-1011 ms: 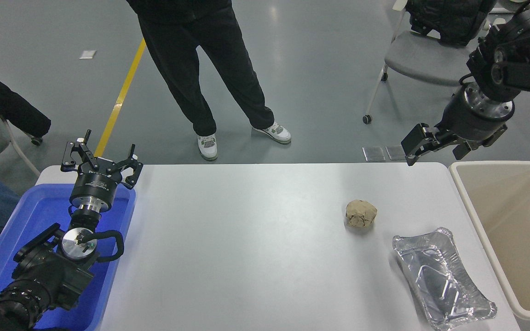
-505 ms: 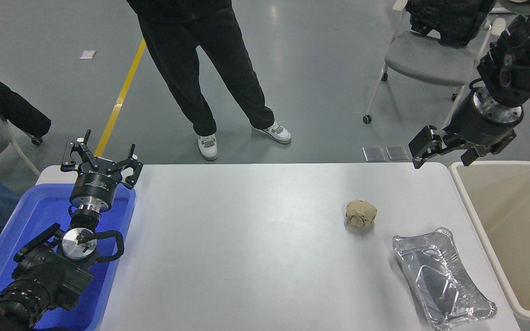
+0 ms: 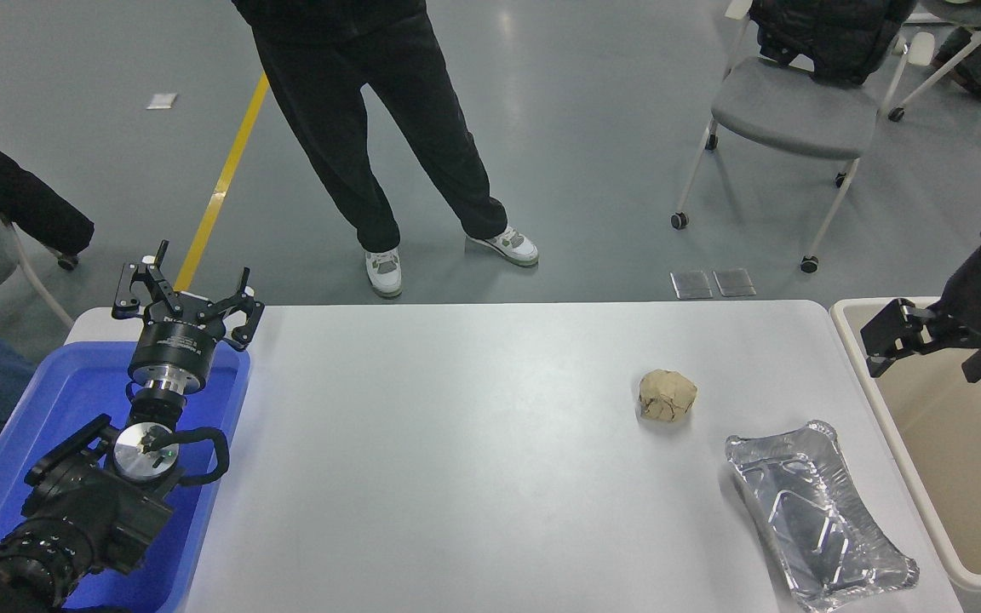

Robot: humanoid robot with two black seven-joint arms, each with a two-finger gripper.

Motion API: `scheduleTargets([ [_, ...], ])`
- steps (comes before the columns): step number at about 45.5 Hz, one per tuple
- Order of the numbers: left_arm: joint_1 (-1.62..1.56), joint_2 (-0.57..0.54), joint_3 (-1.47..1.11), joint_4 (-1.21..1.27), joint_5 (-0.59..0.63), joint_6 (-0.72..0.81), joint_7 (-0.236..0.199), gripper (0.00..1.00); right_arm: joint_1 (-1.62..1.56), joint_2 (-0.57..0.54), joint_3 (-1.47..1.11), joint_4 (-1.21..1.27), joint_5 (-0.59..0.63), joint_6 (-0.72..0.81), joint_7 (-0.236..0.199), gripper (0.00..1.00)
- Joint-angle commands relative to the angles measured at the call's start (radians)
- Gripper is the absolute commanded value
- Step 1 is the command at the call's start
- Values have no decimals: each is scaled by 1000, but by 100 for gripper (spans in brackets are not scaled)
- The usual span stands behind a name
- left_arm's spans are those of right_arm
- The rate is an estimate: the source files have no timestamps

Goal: Pick up foil plate and place in dustbin

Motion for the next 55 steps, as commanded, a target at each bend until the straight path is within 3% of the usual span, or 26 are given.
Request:
scheduleTargets([
  [1, 1, 1, 0, 0, 0, 2, 0, 99, -181, -74, 241, -28, -277, 0, -2, 100],
  [11, -1, -1, 0, 0, 0, 2, 0, 99, -316, -79, 306, -59, -285, 0, -4, 100],
  [21, 1, 1, 0, 0, 0, 2, 0, 99, -420, -92, 305, -59, -282, -264, -4, 100],
  [36, 1, 1, 0, 0, 0, 2, 0, 99, -549, -98, 383, -93, -280, -419, -4, 100],
  [55, 1, -1, 0, 0, 0, 3, 0, 99, -690, -114, 538, -149, -277, -451, -2, 100],
])
